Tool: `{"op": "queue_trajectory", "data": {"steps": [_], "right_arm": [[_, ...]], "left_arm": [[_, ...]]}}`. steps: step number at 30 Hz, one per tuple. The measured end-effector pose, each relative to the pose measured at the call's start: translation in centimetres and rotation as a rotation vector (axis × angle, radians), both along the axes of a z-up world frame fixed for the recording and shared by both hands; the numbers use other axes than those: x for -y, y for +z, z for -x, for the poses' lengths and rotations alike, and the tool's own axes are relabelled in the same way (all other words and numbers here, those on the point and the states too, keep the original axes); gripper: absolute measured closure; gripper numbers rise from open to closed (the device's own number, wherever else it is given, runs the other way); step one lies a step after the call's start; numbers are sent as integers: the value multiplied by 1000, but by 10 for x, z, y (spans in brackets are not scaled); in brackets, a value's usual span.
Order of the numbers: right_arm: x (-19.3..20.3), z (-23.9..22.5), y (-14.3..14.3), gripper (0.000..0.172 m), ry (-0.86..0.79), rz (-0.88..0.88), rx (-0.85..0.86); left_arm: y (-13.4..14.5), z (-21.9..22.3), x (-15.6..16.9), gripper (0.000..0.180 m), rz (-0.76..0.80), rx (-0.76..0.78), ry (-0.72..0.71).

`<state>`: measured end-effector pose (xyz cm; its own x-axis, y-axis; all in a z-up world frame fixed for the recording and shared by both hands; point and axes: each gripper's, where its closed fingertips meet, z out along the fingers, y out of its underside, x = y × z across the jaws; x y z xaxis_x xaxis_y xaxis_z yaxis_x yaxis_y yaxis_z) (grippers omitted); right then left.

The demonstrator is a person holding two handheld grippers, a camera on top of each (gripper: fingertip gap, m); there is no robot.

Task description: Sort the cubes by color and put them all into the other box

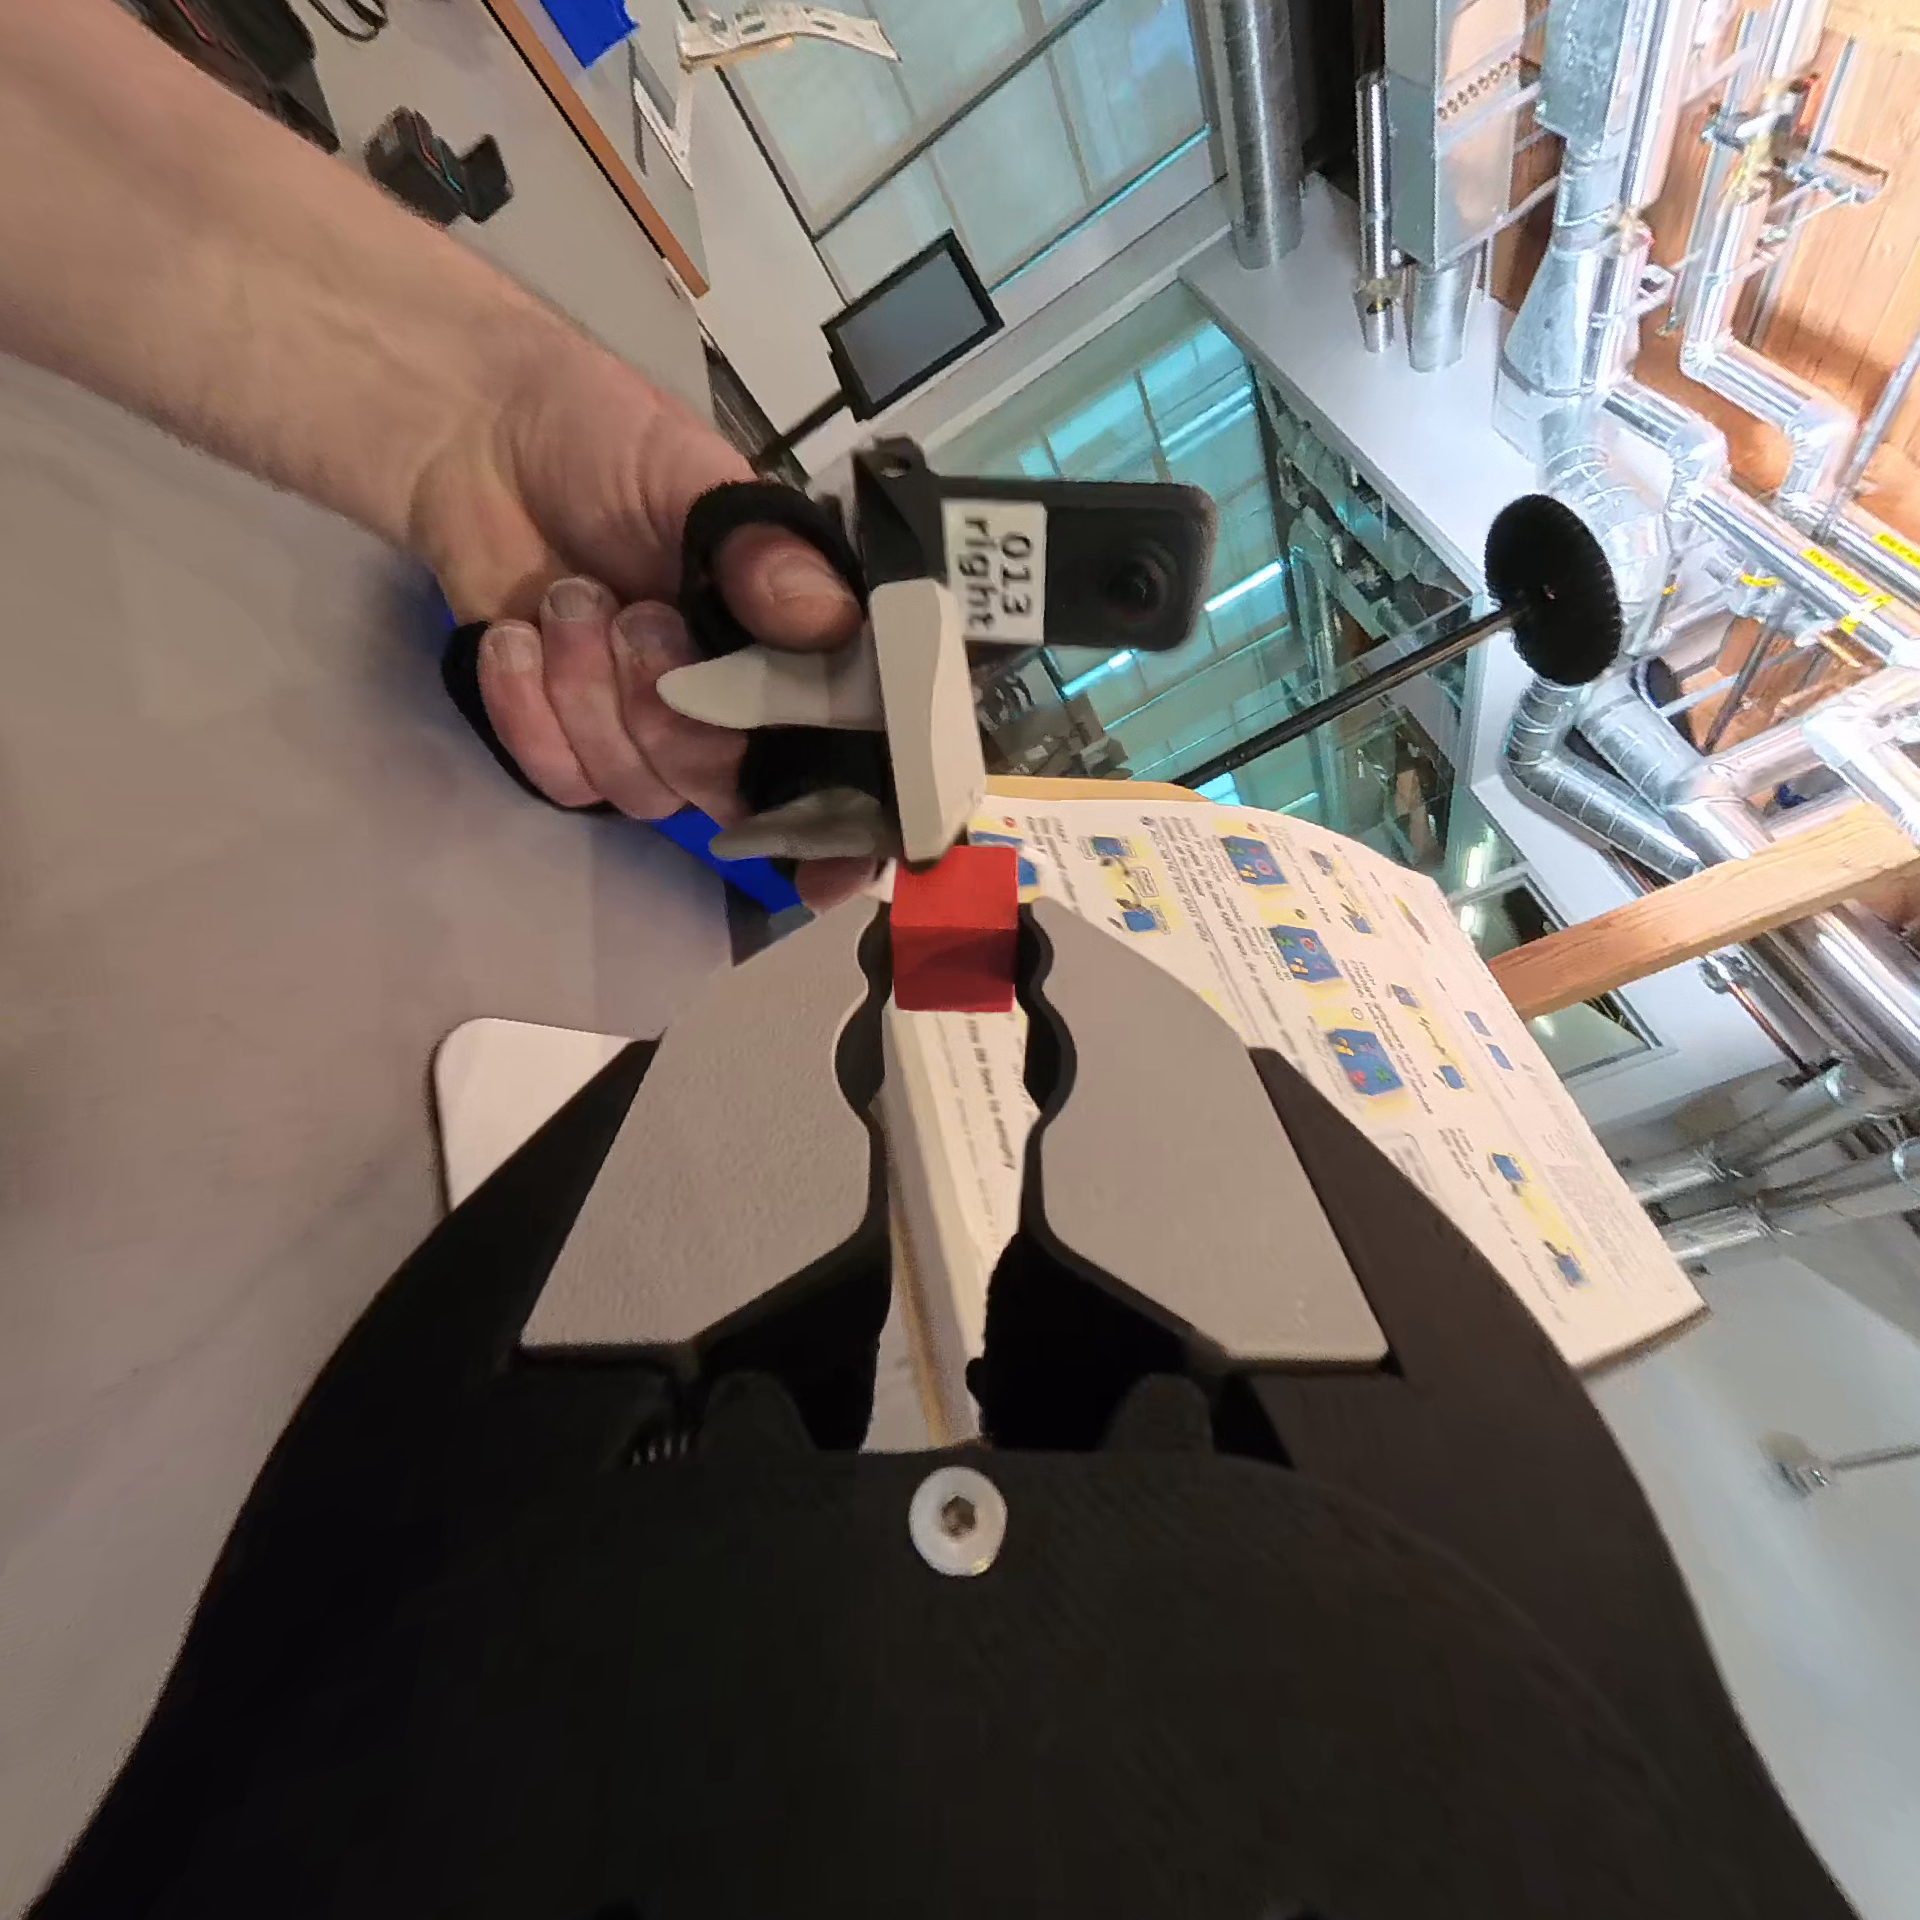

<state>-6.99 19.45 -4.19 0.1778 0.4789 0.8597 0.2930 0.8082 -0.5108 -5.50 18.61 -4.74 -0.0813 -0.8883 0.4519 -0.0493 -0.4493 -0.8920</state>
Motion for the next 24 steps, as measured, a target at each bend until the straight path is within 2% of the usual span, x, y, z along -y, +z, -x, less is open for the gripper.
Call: {"op": "queue_trajectory", "data": {"steps": [2, 3, 6, 9, 12, 16, 19, 24], "right_arm": [[-6, -10, 9, 150, -17, 20, -2], [-13, -18, 13, 150, -41, 41, 13], [-50, -64, 30, 149, -201, 79, 57], [-93, -133, 37, 150, -428, 188, 127], [-129, -222, 9, 149, -721, 416, 261], [-140, -317, -54, 149, -1009, 752, 446], [-135, -354, -99, 149, -1109, 957, 567], [-130, -382, -158, 149, -1176, 1216, 710]], "left_arm": [[6, 12, -5, 167, -45, -17, 51], [12, 20, -9, 179, -73, -17, 88], [25, 45, -21, 180, -176, -45, 212], [31, 60, -27, 180, -257, -92, 285], [32, 64, -26, 180, -293, -121, 301], [18, 61, -32, 180, -354, -227, 334], [14, 59, -37, 180, -401, -251, 372], [10, 61, -40, 180, -394, -269, 377]]}}
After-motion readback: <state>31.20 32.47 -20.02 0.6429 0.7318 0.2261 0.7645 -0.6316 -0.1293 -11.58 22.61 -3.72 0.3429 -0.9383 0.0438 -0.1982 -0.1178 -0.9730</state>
